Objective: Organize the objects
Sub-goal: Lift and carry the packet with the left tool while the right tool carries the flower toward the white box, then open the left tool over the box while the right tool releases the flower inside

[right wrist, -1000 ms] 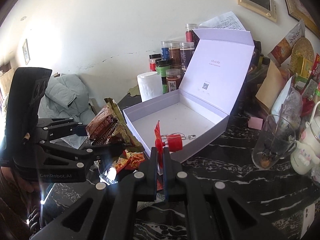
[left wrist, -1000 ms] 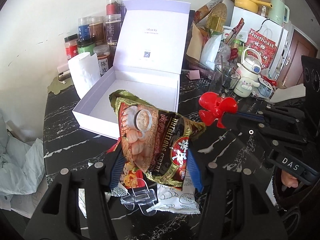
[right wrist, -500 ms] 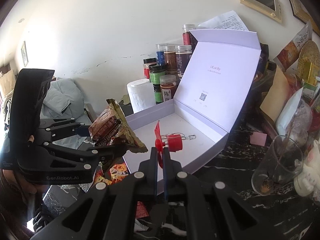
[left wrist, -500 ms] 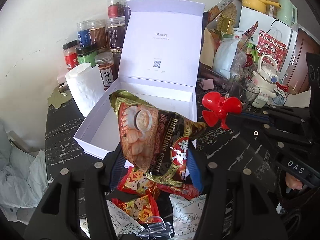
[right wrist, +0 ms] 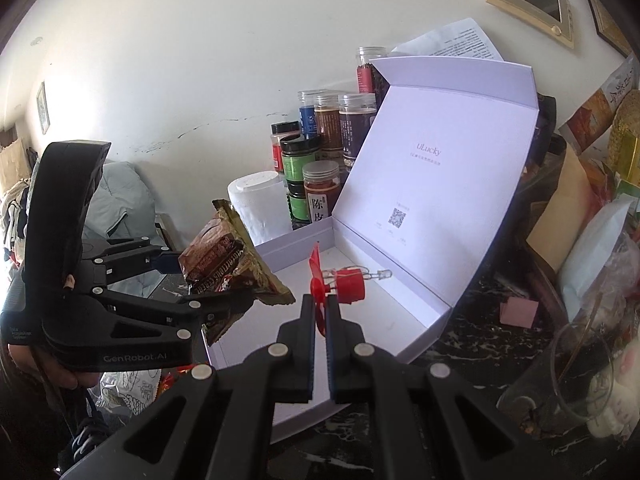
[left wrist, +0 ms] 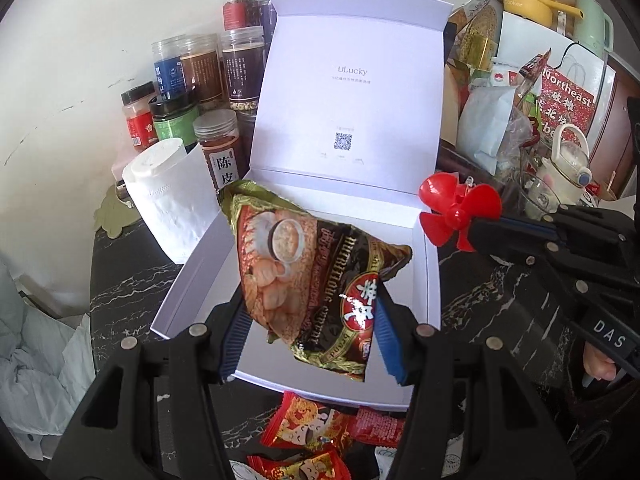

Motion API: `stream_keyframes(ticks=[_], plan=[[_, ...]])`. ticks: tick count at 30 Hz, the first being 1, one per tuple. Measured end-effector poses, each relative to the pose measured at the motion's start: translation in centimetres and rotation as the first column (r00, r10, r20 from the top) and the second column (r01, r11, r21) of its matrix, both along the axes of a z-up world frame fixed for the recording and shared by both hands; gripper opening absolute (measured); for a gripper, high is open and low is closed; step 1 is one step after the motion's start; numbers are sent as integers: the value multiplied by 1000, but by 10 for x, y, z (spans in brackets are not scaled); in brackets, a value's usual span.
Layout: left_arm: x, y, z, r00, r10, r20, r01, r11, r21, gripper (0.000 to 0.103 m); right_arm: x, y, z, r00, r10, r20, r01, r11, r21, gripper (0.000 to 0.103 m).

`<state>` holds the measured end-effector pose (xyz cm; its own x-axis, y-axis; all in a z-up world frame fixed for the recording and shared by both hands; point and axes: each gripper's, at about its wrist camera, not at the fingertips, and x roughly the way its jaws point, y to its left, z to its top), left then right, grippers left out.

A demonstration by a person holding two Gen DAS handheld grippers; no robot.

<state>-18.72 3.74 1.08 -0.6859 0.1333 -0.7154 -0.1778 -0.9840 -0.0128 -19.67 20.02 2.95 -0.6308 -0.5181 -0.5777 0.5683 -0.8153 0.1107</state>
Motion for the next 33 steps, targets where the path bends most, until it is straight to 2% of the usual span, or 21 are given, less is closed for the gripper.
stream_keyframes(ticks=[3,7,13,15,17,21,33], plan=[[-11,1,7,999,10,-33,-11,1000,-22,54,-10,-3,6,1000,-2,-11,2,1000,-4,4],[-31,-1,13,999,27,-34,-28,999,-33,54,-23,-6,17,1000,-3,-29,2,1000,-6,4],[-57,-7,14,995,78,-66,-85,991,-100,55,-47,-11,20,1000,-20,-3,20,999,-32,4],[-64,-10,12,996,68,-60,-73,994,-84,55,-54,-14,18,1000,-30,7,30,999,-32,4],[-70,-13,9,997,66,-49,-70,995,-67,55,-58,-15,14,999,-36,21,37,998,-45,4],[-80,-16,-3,997,72,-31,-75,994,-84,55,-70,-15,1,996,-52,66,57,995,-87,4],[-102,-11,-42,995,67,72,-59,992,-107,55,-84,-9,-51,973,-12,232,43,991,-126,4]])
